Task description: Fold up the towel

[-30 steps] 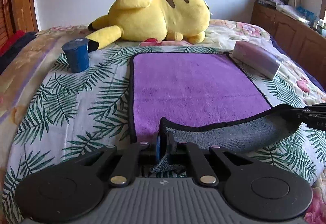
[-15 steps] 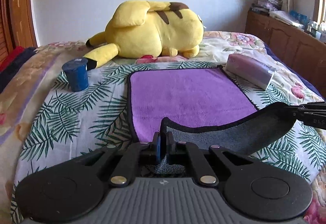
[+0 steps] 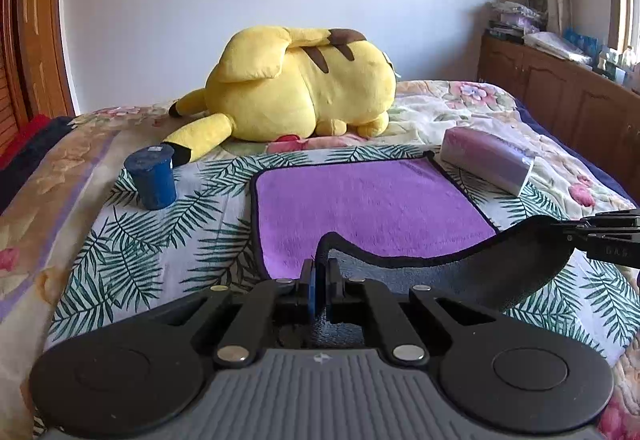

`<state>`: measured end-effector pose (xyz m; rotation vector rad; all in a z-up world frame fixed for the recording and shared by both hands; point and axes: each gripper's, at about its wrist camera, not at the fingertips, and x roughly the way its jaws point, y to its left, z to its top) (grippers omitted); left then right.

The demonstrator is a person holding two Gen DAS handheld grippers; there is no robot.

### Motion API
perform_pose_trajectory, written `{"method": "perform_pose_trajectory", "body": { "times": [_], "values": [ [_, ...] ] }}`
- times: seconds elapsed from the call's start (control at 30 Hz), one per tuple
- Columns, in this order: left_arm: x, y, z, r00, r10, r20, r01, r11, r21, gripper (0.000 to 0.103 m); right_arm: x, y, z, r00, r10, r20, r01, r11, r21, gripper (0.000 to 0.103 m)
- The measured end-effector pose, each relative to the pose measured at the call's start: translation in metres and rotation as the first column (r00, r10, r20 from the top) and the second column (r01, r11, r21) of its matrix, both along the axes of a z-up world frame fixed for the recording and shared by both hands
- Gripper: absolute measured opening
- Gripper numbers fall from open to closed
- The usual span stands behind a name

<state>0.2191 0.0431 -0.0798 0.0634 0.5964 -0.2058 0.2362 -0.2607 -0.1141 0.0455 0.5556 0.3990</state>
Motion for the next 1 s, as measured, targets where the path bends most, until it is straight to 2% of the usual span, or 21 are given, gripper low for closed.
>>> {"method": "perform_pose_trajectory", "body": {
  "times": [0.37, 0.8, 1.0],
  "values": [
    [0.016, -0.001, 0.001, 1.0, -0.008, 0.02, 0.008, 1.0, 0.011, 0.004, 0.011, 0.0, 0.007, 0.999, 0.006, 0.038, -0.006, 1.0, 0.0, 0.005],
    [0.038, 0.002, 0.022, 0.997, -0.006, 0.077, 0.007, 1.0, -0.007, 0.004, 0.029, 0.003, 0.029, 0.995, 0.017, 0.101, -0.016, 1.0, -0.005, 0.005],
    [0.052, 0.003, 0.028, 0.994, -0.007, 0.108, 0.006, 1.0, 0.016, 0.004, 0.046, 0.001, 0.039, 0.993, 0.009, 0.115, -0.009, 1.0, 0.003, 0.005]
  ]
}}
